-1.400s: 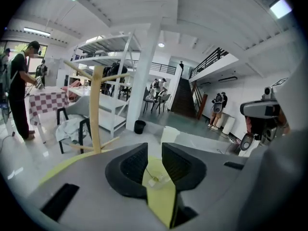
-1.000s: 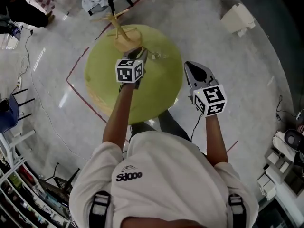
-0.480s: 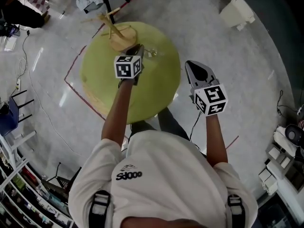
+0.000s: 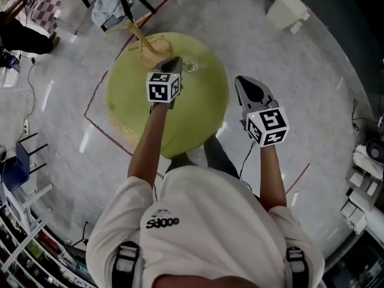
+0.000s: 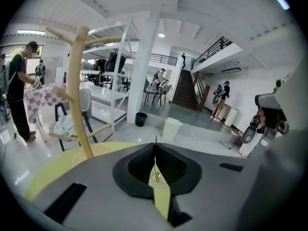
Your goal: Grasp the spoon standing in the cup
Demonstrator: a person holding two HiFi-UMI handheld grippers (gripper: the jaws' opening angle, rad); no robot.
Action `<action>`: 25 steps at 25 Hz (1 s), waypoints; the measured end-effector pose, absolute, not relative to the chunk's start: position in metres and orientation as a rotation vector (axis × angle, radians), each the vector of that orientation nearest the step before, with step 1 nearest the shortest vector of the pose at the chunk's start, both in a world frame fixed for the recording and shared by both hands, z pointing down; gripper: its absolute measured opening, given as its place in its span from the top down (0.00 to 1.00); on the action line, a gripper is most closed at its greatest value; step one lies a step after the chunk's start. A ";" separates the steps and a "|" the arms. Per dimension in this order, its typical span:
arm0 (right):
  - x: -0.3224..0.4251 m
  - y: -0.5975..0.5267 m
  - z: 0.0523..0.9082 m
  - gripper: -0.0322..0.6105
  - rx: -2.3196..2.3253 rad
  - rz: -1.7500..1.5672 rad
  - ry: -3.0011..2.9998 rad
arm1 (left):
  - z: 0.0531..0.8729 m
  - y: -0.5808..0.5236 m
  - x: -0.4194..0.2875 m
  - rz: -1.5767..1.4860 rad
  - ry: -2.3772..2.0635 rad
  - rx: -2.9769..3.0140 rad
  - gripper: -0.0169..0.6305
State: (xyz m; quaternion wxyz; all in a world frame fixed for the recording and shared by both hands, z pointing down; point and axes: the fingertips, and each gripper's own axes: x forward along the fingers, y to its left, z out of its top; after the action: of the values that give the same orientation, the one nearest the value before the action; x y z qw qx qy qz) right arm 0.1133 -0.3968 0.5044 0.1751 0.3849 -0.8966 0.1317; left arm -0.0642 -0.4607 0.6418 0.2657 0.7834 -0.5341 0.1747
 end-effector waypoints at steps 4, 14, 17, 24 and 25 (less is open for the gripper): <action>0.117 -0.371 0.485 0.91 1.182 0.344 -2.528 | 0.607 -0.444 -0.056 0.493 -1.419 2.256 0.92; 0.104 -0.316 0.429 0.91 1.384 0.210 -2.484 | 0.517 -0.377 -0.067 0.494 -1.401 2.544 0.92; 0.092 -0.302 0.414 0.91 1.410 0.153 -2.487 | 0.495 -0.356 -0.075 0.482 -1.402 2.616 0.92; 0.065 -0.264 0.390 0.92 1.427 0.022 -2.460 | 0.444 -0.310 -0.093 0.480 -1.393 2.752 0.92; 0.062 -0.259 0.386 0.91 1.425 0.008 -2.458 | 0.437 -0.303 -0.095 0.483 -1.389 2.765 0.92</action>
State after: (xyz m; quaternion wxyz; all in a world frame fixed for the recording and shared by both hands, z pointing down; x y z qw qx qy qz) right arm 0.0619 -0.2591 0.3865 0.1497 0.4959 -0.8554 0.0028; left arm -0.0947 -0.3034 0.4374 0.0049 0.8828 -0.4437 0.1542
